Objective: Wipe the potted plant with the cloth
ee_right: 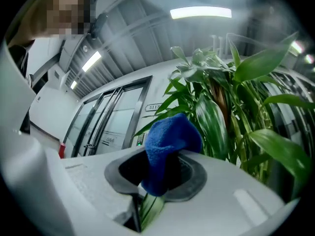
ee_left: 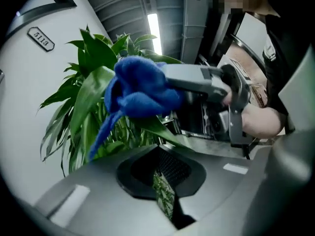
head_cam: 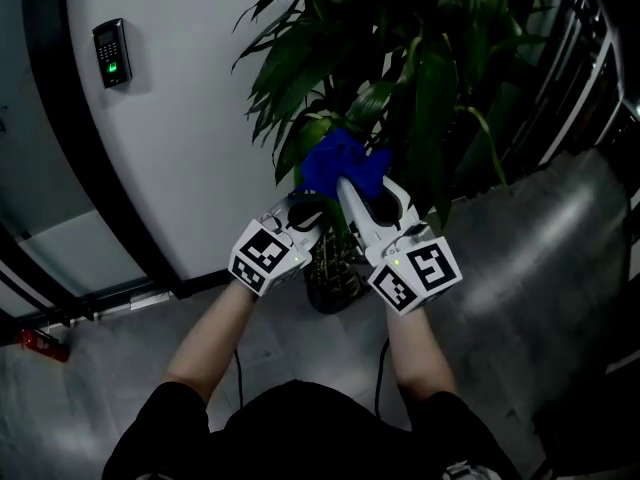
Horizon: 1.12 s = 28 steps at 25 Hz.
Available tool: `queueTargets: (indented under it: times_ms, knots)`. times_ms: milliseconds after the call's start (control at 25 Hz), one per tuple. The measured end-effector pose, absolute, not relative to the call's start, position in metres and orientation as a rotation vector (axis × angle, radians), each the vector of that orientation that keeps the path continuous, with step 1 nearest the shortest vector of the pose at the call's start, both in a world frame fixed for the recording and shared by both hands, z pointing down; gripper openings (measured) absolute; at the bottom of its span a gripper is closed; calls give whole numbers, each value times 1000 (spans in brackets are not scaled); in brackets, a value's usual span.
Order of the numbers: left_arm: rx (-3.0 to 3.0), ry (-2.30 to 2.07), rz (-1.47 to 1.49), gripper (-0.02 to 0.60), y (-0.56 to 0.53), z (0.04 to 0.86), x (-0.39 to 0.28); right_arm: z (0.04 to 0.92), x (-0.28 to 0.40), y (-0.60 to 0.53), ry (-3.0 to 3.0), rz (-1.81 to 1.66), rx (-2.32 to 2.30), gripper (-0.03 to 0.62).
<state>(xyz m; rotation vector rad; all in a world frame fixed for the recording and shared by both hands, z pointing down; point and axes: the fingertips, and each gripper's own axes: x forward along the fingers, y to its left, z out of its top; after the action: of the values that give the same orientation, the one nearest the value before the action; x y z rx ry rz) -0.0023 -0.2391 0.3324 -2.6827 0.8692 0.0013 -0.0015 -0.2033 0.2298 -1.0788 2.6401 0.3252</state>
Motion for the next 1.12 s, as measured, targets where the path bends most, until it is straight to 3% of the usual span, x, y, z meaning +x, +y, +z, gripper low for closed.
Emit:
queueTargets:
  times_ms: [640,1120]
  knots:
    - [-2676,804,259,6,-212,313,1,269,25,-179,2629,47,-992,86]
    - [-2688,894,262,6,-224,319,-13,301,28,-176,2669,-27,-1010,86]
